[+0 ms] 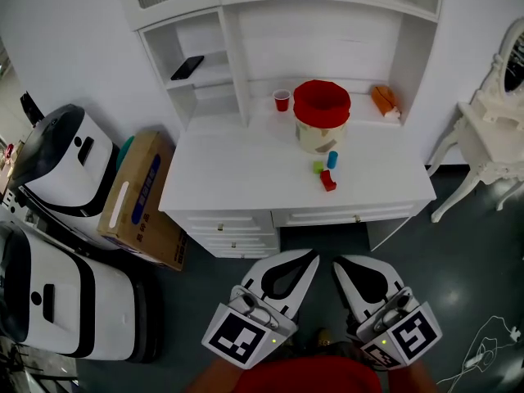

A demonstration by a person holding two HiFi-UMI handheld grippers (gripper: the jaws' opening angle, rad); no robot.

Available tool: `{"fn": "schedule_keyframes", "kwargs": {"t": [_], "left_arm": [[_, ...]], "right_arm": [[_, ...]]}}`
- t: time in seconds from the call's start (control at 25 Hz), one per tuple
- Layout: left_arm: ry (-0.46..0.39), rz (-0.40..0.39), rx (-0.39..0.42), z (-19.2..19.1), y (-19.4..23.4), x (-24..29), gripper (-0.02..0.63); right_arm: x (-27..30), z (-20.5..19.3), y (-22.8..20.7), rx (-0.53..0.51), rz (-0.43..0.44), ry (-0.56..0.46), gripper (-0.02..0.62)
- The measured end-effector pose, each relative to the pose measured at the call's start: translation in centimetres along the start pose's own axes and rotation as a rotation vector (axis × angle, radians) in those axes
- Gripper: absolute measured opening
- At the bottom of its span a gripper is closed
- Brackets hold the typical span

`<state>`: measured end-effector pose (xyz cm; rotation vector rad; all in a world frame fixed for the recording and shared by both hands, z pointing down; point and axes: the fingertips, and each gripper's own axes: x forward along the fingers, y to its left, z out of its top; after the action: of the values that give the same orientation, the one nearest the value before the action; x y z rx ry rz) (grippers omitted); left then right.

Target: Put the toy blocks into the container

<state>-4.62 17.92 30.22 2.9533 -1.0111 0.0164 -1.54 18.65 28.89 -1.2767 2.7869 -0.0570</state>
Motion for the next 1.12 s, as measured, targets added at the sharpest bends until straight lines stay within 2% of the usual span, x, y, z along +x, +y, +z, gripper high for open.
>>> {"fn": "schedule_keyframes", "kwargs": {"t": [0.28, 0.56, 0.88, 1.12], "left_arm": [[-0.012, -0.023, -0.015, -0.3, 3.1, -1.3, 0.011], [-0.025, -0.053, -0.031, -0.7, 4.6, -0.3, 0.011], [-0.015, -0.026, -0.022, -1.6, 7.6, 2.4, 0.011], [0.001, 0.012, -0.008, -1.7, 10.7, 6.7, 0.011]], "right_arm": [[2.5, -0.5, 0.5, -0.01, -0.061, 0.009, 0.015], [4.0, -1.0, -0.6, -0.01, -0.115, 0.033, 0.015], [6.5, -2.1, -4.0, 0.004, -0.117, 0.035, 0.017], [9.1, -2.5, -8.4, 0.004, -0.099, 0.037, 0.017]]}}
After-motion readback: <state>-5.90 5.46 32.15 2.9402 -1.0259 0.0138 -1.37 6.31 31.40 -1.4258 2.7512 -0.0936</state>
